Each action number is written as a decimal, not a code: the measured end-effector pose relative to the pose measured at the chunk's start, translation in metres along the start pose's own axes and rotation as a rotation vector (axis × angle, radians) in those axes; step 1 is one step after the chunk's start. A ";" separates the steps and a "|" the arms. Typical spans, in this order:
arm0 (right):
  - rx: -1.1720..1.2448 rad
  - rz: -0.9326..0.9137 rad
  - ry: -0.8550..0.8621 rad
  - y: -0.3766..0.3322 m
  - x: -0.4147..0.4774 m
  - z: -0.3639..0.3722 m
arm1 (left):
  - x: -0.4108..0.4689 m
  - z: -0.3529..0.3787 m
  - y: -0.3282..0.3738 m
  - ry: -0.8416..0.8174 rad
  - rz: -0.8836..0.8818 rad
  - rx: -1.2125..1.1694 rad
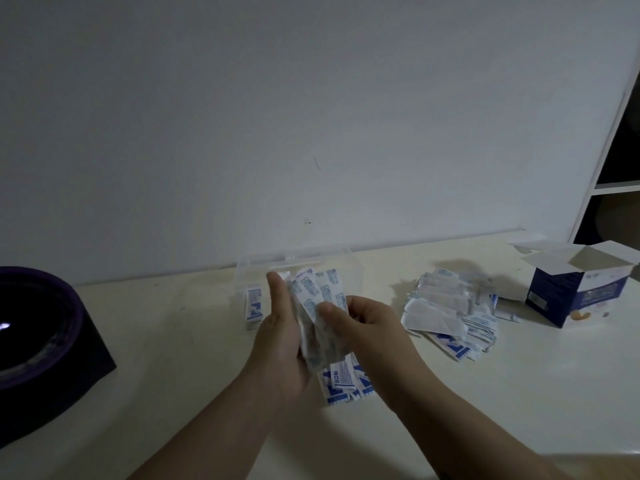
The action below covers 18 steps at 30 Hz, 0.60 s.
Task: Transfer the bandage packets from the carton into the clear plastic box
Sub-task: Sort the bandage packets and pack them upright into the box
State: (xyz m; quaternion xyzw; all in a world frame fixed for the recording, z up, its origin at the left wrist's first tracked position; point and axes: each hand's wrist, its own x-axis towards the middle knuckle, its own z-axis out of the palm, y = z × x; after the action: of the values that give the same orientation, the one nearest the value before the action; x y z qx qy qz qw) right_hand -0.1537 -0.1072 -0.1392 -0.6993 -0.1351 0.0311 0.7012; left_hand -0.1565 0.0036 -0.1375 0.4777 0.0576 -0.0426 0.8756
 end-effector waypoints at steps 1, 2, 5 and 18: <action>0.009 -0.009 0.015 0.001 0.001 0.001 | -0.002 0.002 -0.002 0.000 0.034 -0.011; 0.010 -0.018 0.025 0.002 0.001 0.003 | -0.003 0.004 -0.004 0.003 0.064 -0.006; -0.224 -0.130 0.117 0.012 0.006 0.008 | -0.005 0.008 -0.012 0.033 0.135 0.016; -0.250 -0.193 0.092 0.020 0.013 -0.021 | 0.008 -0.005 -0.006 0.111 0.039 -0.224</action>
State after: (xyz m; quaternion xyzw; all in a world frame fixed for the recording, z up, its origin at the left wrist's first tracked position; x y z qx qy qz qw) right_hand -0.1334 -0.1240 -0.1573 -0.7657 -0.1723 -0.0856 0.6137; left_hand -0.1493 0.0041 -0.1467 0.3794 0.1010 0.0076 0.9197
